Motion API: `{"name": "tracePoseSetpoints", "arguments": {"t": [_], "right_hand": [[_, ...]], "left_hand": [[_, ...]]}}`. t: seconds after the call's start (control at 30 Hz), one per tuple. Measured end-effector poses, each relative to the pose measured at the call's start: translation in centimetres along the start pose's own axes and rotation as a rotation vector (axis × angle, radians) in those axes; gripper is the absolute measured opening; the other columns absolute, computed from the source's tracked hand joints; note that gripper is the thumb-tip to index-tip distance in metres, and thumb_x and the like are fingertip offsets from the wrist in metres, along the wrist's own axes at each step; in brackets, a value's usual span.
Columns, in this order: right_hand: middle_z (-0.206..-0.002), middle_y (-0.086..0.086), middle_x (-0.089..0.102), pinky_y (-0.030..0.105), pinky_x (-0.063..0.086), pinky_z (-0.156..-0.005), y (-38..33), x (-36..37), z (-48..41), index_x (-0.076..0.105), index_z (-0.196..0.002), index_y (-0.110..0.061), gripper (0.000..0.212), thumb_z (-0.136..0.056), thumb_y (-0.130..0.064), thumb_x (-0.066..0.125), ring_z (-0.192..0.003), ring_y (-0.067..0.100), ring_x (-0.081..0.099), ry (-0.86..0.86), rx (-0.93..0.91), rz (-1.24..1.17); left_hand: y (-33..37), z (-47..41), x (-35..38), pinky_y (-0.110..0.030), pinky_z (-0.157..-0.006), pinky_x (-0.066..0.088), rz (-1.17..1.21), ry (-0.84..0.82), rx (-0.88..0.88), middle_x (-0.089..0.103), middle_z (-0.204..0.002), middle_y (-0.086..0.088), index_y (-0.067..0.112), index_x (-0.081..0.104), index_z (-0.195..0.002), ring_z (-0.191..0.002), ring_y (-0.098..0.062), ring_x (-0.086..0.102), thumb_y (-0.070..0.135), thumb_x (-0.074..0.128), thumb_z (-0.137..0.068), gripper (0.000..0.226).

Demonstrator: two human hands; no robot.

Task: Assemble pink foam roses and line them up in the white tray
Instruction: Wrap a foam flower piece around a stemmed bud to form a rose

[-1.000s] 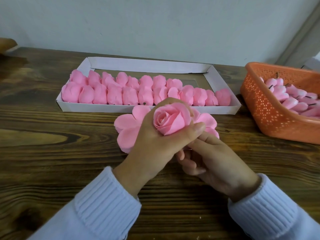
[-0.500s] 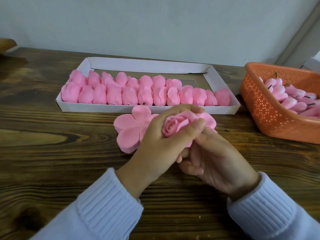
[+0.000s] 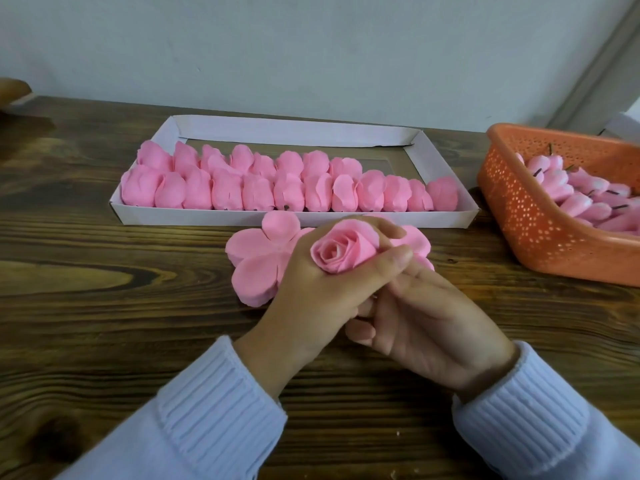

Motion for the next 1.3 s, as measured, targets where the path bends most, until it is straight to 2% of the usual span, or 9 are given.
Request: {"name": "tracePoseSetpoints", "arguments": {"t": [0.1, 0.2, 0.33, 0.43, 0.57, 0.73, 0.9, 1.1, 1.3], "right_hand": [[-0.071, 0.009, 0.061, 0.024, 0.048, -0.058, 0.03, -0.09, -0.03, 0.051, -0.109, 0.001, 0.048, -0.078, -0.026, 0.076, -0.064, 0.015, 0.060, 0.017, -0.016, 0.043], [-0.067, 0.003, 0.060, 0.020, 0.044, -0.056, 0.30, 0.03, -0.11, 0.051, -0.107, 0.000, 0.033, -0.091, -0.029, 0.052, -0.059, 0.010, 0.056, 0.052, 0.010, 0.129], [-0.098, 0.010, 0.059, 0.026, 0.047, -0.065, 0.10, 0.17, 0.04, 0.045, -0.131, -0.004, 0.053, -0.084, -0.024, 0.060, -0.079, 0.014, 0.060, 0.000, -0.019, 0.039], [-0.091, 0.016, 0.052, 0.025, 0.046, -0.062, -0.03, 0.00, -0.14, 0.047, -0.124, 0.001, 0.043, -0.087, -0.020, 0.053, -0.074, 0.016, 0.056, 0.038, -0.025, 0.071], [-0.082, 0.017, 0.049, 0.024, 0.044, -0.058, 0.17, -0.11, -0.35, 0.059, -0.106, -0.002, 0.036, -0.088, -0.033, 0.051, -0.066, 0.017, 0.052, 0.125, 0.006, 0.167], [-0.115, 0.022, 0.048, 0.032, 0.047, -0.072, -0.11, 0.02, -0.10, 0.045, -0.136, -0.003, 0.062, -0.082, -0.025, 0.067, -0.094, 0.026, 0.054, -0.011, 0.009, 0.050], [-0.081, 0.018, 0.046, 0.024, 0.048, -0.056, -0.08, -0.74, -0.13, 0.067, -0.097, -0.005, 0.051, -0.063, -0.038, 0.087, -0.059, 0.016, 0.052, 0.065, 0.056, 0.105], [-0.105, 0.023, 0.047, 0.036, 0.040, -0.074, -0.02, -0.42, 0.12, 0.046, -0.126, -0.001, 0.068, -0.075, -0.032, 0.079, -0.093, 0.026, 0.054, -0.071, 0.067, 0.100], [-0.102, 0.019, 0.052, 0.033, 0.038, -0.067, 0.13, -0.13, -0.07, 0.065, -0.114, -0.013, 0.043, -0.081, -0.040, 0.070, -0.084, 0.018, 0.060, -0.091, 0.026, 0.180]], "left_hand": [[-0.15, 0.07, -0.07, -0.015, -0.039, 0.040, -0.045, 0.008, -0.021, 0.071, -0.086, 0.007, 0.024, 0.070, -0.072, -0.045, -0.014, 0.053, 0.030, 0.072, -0.070, 0.007], [-0.12, 0.11, -0.06, -0.021, -0.040, 0.045, -0.039, 0.008, -0.029, 0.071, -0.087, 0.007, 0.013, 0.069, -0.076, -0.040, -0.011, 0.052, 0.030, 0.071, -0.073, 0.017], [0.19, 0.00, 0.05, -0.037, -0.066, 0.055, -0.045, -0.016, 0.007, 0.070, -0.093, 0.008, 0.028, 0.064, -0.062, -0.082, -0.016, 0.069, 0.026, 0.071, -0.070, 0.011], [0.23, 0.08, 0.12, -0.042, -0.065, 0.055, -0.066, -0.026, 0.012, 0.070, -0.095, 0.008, 0.029, 0.061, -0.065, -0.083, -0.015, 0.068, 0.023, 0.073, -0.069, 0.014], [0.70, 0.24, 0.74, -0.008, -0.052, 0.048, 0.024, -0.062, 0.049, 0.072, -0.094, 0.010, 0.019, 0.067, -0.068, -0.059, 0.003, 0.065, 0.017, 0.066, -0.077, 0.010], [0.15, -0.11, -0.01, -0.022, -0.078, 0.052, -0.049, -0.010, 0.048, 0.070, -0.096, 0.009, 0.023, 0.065, -0.064, -0.097, -0.008, 0.067, 0.026, 0.070, -0.071, 0.009], [0.08, -0.13, 0.62, -0.019, -0.083, 0.050, -0.117, -0.110, 0.057, 0.070, -0.102, 0.010, 0.023, 0.066, -0.072, -0.104, -0.006, 0.064, 0.016, 0.072, -0.076, 0.010], [0.60, 0.05, 0.29, -0.015, -0.060, 0.050, -0.053, -0.071, 0.035, 0.070, -0.095, 0.011, 0.018, 0.061, -0.057, -0.081, -0.002, 0.068, 0.027, 0.066, -0.075, 0.021], [0.73, 0.19, 0.60, -0.017, -0.073, 0.051, -0.101, -0.095, 0.093, 0.070, -0.103, 0.010, 0.031, 0.070, -0.071, -0.100, -0.008, 0.066, 0.023, 0.068, -0.074, 0.009]]}}
Point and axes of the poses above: each hand's wrist, its own z-axis away from the middle knuckle, its own x-axis out of the palm, y = z × x, the point moved 4 cm from there along -z, towards the middle knuckle
